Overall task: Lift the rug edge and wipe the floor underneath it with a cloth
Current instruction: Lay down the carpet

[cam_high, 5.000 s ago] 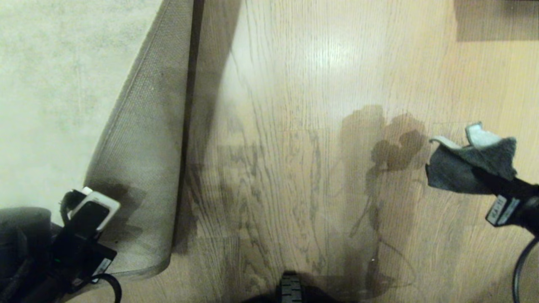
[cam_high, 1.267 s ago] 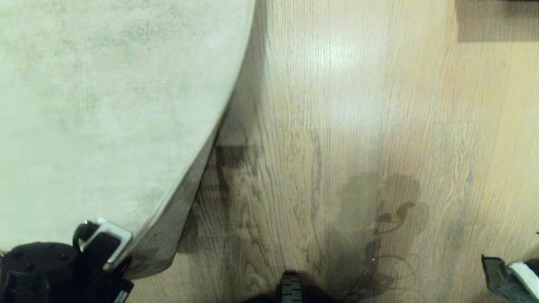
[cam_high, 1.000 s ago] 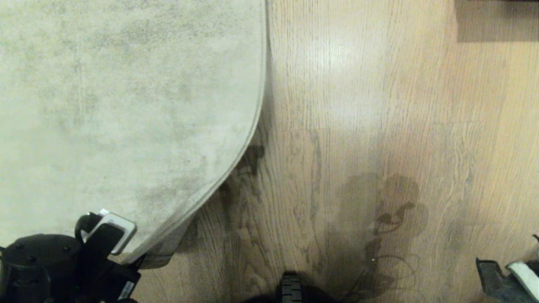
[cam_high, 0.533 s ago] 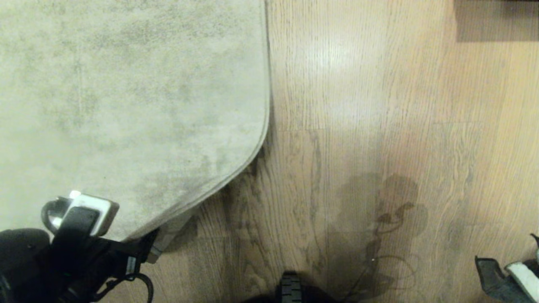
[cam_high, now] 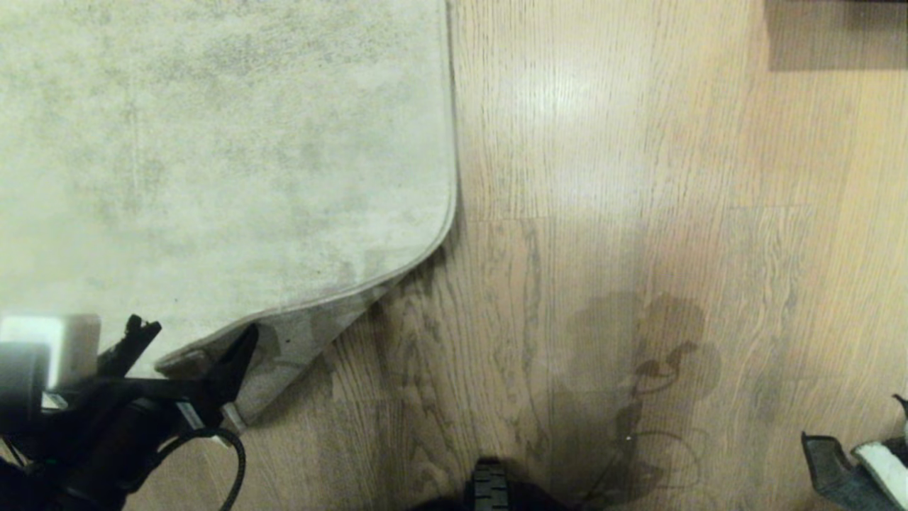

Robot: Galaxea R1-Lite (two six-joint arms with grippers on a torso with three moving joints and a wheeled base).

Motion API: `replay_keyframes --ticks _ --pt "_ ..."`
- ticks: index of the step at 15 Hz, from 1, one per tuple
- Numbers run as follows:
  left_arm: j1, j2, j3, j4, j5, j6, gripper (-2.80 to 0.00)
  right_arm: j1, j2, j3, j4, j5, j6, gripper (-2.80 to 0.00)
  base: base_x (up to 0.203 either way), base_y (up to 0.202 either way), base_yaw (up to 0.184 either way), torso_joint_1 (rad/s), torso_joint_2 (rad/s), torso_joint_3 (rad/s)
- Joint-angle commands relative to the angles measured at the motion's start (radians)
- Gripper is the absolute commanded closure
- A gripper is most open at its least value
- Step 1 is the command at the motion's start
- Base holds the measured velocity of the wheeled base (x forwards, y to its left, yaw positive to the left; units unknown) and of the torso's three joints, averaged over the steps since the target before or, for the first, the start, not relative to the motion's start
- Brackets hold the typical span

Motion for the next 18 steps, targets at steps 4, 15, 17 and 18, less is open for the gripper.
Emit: replay_keyframes --ticks 4,15,17,18 --pt "-0.044 -0.045 0.0 -0.012 0.001 -0.004 -2.8 0.0 0.002 0.0 0.0 0.0 0.0 0.0 0.0 0.0 0.0 0.0 0.0 0.0" --pt "-0.165 -0.175 0.0 0.379 0.0 -0.047 0.0 0.0 0.002 0.0 0.0 0.0 0.0 0.0 0.0 0.0 0.0 0.0 0.0 0.0" --pt "-0.19 -0.169 0.0 0.576 -0.014 -0.049 0.0 0.0 0.002 0.0 0.0 0.0 0.0 0.0 0.0 0.0 0.0 0.0 0.0 0.0" --pt "-0.194 -0.164 0.0 0.685 -0.04 -0.052 0.0 0.0 0.002 0.0 0.0 0.0 0.0 0.0 0.0 0.0 0.0 0.0 0.0 0.0"
